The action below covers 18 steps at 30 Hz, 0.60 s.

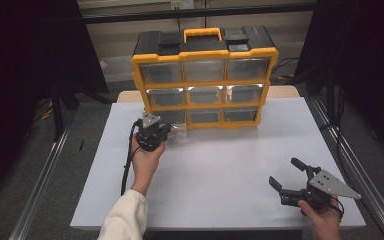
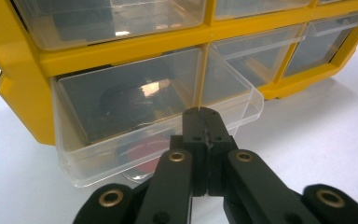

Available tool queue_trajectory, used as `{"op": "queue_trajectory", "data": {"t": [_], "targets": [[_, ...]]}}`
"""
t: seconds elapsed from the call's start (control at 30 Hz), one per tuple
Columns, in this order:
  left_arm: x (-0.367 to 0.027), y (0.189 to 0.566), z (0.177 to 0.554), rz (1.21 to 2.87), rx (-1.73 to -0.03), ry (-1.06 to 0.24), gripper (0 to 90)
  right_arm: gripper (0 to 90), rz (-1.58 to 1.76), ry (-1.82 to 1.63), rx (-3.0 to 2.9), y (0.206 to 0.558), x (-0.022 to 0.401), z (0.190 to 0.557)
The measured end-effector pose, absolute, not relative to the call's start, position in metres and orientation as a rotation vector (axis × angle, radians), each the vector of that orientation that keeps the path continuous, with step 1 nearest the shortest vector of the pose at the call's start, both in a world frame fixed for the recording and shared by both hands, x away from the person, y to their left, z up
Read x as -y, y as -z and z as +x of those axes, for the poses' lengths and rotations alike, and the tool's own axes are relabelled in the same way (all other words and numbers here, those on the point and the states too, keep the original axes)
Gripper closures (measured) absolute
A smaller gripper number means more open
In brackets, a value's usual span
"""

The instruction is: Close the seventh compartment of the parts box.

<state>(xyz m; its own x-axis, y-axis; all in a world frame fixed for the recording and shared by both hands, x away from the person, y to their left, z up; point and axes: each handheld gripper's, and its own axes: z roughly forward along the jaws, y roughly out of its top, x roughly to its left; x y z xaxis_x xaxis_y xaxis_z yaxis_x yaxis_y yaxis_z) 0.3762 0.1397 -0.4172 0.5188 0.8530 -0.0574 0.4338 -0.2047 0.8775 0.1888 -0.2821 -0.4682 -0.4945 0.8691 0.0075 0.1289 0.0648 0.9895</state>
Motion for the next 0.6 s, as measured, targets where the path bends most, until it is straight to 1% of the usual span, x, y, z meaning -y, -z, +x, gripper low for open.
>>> {"op": "queue_trajectory", "data": {"t": [0.6], "targets": [[-0.1413, 0.4207, 0.3824, 1.819, -1.081, -0.583, 90.0, 4.7, 1.007, -1.486, -1.71, 0.4686, 0.2825, 0.189]]}}
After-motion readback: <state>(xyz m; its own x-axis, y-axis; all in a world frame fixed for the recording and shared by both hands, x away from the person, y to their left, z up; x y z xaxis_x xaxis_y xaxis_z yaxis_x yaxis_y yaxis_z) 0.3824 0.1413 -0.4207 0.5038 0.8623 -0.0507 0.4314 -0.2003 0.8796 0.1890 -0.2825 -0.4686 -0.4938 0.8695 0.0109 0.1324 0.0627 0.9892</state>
